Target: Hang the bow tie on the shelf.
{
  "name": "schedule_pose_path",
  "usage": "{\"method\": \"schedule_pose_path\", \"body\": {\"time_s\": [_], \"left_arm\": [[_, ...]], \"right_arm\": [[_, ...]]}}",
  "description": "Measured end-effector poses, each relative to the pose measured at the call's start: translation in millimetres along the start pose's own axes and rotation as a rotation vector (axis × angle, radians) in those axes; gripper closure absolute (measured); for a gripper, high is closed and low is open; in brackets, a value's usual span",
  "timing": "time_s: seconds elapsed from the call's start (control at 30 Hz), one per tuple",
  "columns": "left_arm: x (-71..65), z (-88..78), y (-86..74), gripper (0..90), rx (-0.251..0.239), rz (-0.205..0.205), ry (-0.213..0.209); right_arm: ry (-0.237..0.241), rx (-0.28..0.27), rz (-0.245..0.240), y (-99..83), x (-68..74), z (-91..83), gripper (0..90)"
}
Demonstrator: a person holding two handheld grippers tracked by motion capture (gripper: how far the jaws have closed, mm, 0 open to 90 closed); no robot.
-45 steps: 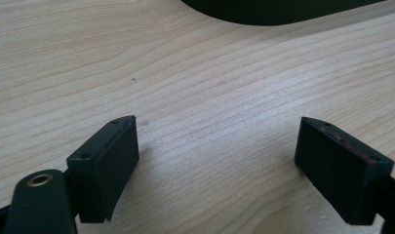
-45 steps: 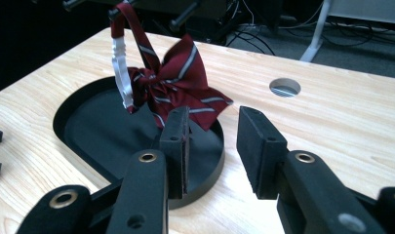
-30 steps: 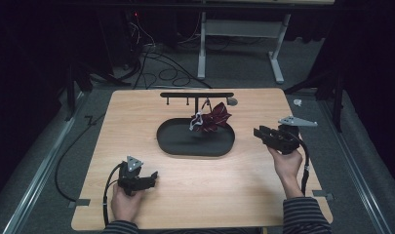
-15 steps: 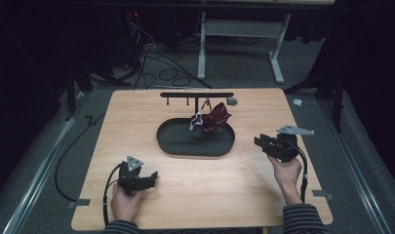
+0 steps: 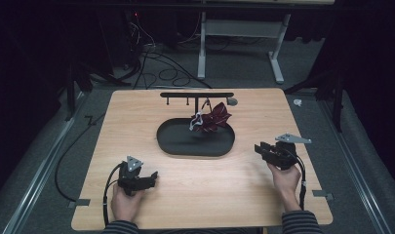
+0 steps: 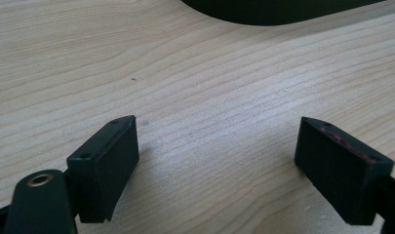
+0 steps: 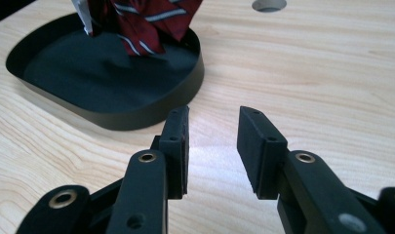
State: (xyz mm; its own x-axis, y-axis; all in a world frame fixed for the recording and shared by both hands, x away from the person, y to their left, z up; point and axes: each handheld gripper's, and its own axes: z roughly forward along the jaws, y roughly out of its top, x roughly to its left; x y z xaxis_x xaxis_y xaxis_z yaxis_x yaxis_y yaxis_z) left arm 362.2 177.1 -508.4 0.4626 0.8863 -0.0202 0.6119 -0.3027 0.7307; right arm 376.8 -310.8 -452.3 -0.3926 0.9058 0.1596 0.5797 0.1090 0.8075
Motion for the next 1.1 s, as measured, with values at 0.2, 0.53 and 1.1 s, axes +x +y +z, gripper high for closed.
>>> {"method": "schedule_pose_path", "body": {"time_s": [0.2, 0.53, 1.1], "left_arm": [[0.0, 0.0, 0.0, 16.7, 0.000, 0.000, 0.000], [0.0, 0.0, 0.0, 16.6, 0.000, 0.000, 0.000], [-0.2, -0.1, -0.1, 16.7, 0.000, 0.000, 0.000]], "right_arm": [[-0.022, 0.018, -0.006, -11.4, -0.2, 4.4, 67.1], [-0.083, 0.054, -0.028, -26.8, 0.2, 13.4, 62.5], [-0.156, 0.126, -0.096, -44.0, 6.8, 26.3, 52.3]]}}
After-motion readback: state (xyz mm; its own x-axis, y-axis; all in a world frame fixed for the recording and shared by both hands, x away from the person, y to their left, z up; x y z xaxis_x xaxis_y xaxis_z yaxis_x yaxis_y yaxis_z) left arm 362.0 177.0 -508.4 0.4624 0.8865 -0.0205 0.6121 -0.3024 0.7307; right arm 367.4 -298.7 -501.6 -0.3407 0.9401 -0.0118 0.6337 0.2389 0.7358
